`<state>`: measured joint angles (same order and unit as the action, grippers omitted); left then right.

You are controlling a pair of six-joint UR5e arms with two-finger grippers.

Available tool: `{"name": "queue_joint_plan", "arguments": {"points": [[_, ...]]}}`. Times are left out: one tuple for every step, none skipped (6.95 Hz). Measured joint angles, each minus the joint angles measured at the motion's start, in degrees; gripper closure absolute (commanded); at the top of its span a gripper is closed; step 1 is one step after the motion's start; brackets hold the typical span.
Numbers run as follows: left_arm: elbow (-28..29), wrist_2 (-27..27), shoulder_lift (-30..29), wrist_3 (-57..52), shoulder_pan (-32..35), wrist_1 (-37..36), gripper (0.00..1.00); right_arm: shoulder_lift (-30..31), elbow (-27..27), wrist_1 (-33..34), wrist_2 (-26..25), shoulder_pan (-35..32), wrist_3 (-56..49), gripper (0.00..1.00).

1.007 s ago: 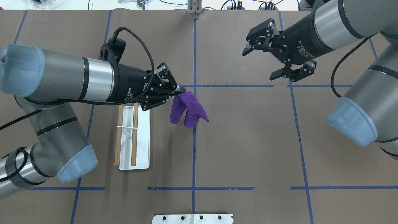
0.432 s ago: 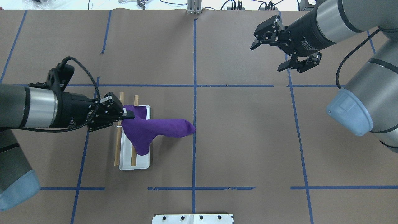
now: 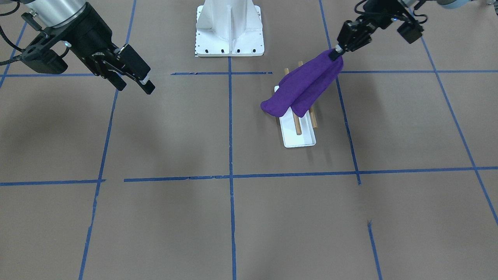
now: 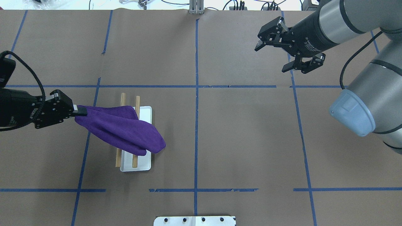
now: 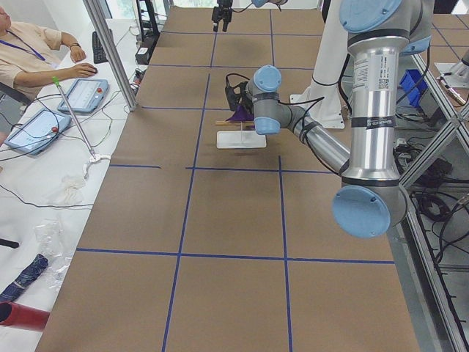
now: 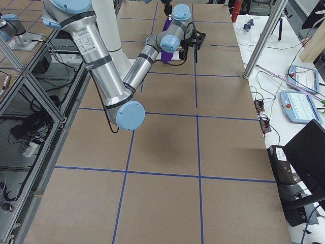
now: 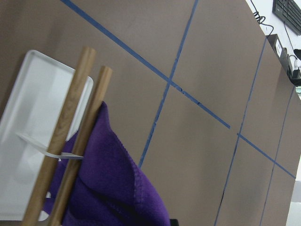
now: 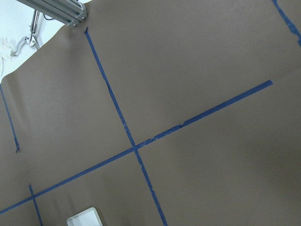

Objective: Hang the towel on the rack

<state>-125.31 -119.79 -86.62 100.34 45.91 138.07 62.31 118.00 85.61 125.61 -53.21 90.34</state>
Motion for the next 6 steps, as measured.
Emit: {"name": "queue_joint_plan", "arguments": {"points": [[1.3, -0.8, 0.5, -1.3, 1.5, 0.2, 1.00, 0.1, 0.0, 0.0, 0.0, 0.0, -0.2, 0.00], [3.5, -1.1, 0.4, -1.8, 2.0, 1.4, 1.00, 0.2, 0.0, 0.0, -0.1, 0.0, -0.2, 0.00], [6.1, -1.2, 0.4, -2.0, 2.1, 3.7, 0.97, 0.2, 0.0, 0.0, -0.4, 0.0, -0.3, 0.00], [9.1, -1.2, 0.5, -2.0, 2.1, 6.9, 0.72, 0.2, 0.1, 0.0, -0.8, 0.0, -0.4, 0.00], [12.3, -1.2, 0.6, -2.0, 2.1, 10.5, 0.23, 0.2, 0.2, 0.0, -0.9, 0.0, -0.4, 0.00], [15.4, -1.2, 0.6, -2.0, 2.0, 13.6, 0.00, 0.3, 0.3, 0.0, -1.0, 0.0, -0.4, 0.00]]}}
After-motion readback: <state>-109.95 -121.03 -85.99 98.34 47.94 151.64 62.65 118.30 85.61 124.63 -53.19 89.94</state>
